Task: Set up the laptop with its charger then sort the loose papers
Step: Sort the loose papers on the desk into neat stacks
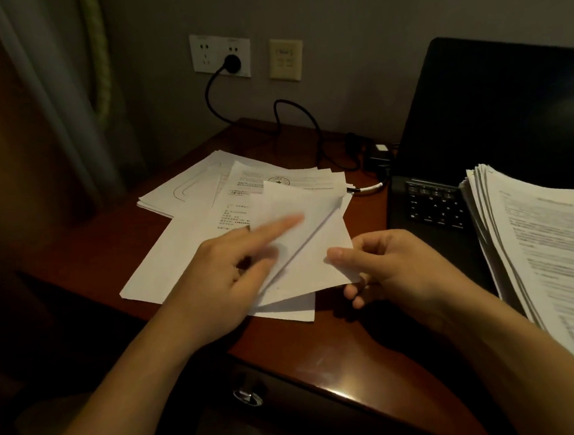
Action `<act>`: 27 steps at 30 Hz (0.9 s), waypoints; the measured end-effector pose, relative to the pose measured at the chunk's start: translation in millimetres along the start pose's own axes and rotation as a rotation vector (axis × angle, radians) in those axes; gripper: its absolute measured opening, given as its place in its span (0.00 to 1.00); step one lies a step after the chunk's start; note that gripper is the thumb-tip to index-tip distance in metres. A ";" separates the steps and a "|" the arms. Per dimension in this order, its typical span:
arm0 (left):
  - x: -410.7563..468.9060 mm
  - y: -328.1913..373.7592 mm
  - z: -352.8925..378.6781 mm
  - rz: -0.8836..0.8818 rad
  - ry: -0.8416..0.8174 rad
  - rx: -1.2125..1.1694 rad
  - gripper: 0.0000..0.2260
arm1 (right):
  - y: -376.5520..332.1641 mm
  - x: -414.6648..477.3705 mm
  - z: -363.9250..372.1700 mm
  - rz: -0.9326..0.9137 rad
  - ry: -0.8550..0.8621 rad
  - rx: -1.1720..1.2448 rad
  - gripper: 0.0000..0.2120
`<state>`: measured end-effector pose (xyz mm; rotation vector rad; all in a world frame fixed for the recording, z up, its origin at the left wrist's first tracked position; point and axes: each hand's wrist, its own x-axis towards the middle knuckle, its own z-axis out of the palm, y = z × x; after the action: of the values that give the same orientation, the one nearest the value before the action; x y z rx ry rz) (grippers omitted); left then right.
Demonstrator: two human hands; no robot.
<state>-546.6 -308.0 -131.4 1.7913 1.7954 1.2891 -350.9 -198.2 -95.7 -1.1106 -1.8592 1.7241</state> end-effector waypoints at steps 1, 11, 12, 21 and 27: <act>-1.5 0.4 0.0 -0.012 -0.041 -0.001 0.20 | 0.2 0.8 1.8 -0.029 0.012 0.001 0.19; 2.0 8.0 -4.6 -0.089 -0.025 -0.131 0.34 | 0.9 11.3 7.4 0.100 -0.022 0.407 0.27; 2.7 8.4 -6.0 -0.109 -0.065 -0.164 0.35 | 0.5 10.6 6.2 0.106 -0.036 0.452 0.26; 20.3 6.9 -5.1 -0.266 -0.161 -0.223 0.22 | 4.4 6.0 -12.6 -0.029 0.095 0.073 0.10; 50.4 -4.8 -14.5 -0.495 0.112 -0.157 0.27 | 5.1 3.8 -19.9 -0.176 0.107 -0.002 0.14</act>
<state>-569.6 -266.7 -108.1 1.1130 1.9660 1.2933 -337.3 -182.5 -97.8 -0.9877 -1.8338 1.5362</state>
